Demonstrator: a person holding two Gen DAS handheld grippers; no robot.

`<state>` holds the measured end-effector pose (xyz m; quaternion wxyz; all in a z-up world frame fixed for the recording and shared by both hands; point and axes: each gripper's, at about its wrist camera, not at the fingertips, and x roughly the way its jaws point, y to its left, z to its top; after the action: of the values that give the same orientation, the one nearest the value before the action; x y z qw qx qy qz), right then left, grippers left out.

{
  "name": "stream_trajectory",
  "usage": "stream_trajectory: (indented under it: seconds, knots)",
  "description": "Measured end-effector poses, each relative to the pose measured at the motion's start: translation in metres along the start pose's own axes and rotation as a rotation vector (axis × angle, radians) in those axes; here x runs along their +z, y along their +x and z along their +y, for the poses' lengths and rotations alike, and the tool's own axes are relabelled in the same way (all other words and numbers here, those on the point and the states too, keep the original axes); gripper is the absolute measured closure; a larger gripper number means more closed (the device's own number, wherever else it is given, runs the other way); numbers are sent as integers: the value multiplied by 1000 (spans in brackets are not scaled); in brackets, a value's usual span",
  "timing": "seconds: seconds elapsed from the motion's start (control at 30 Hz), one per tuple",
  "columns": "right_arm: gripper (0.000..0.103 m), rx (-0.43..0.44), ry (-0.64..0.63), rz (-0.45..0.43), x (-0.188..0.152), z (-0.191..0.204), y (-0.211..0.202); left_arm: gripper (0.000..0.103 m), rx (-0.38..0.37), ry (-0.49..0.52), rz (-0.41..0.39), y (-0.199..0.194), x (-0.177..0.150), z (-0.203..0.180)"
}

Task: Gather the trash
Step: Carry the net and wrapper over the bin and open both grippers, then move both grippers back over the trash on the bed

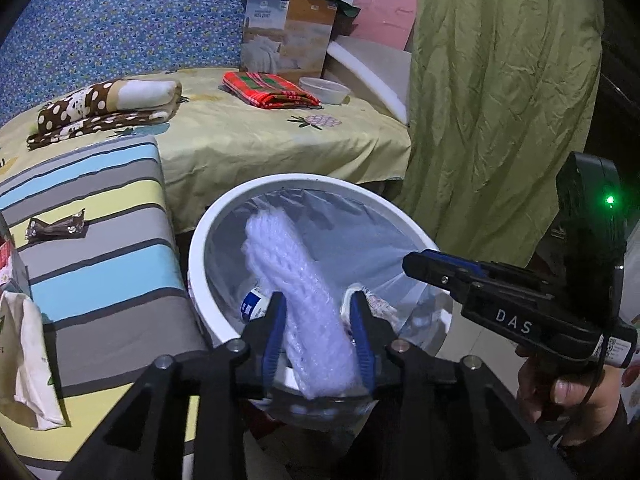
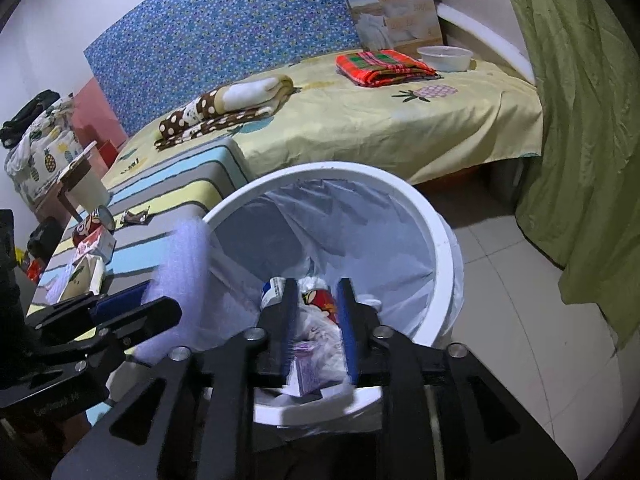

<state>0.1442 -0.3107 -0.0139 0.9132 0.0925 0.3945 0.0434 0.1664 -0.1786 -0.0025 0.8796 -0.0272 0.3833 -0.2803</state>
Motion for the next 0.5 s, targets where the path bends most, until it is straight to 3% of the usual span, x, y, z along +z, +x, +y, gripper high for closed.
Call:
stream_trajectory:
  seconds: [0.27, 0.5]
  knots:
    - [72, 5, 5, -34, 2, 2, -10, 65, -20, -20, -28, -15, -3, 4]
    - [72, 42, -32, -40, 0, 19, -15, 65, 24, -65, -63, -41, -12, 18]
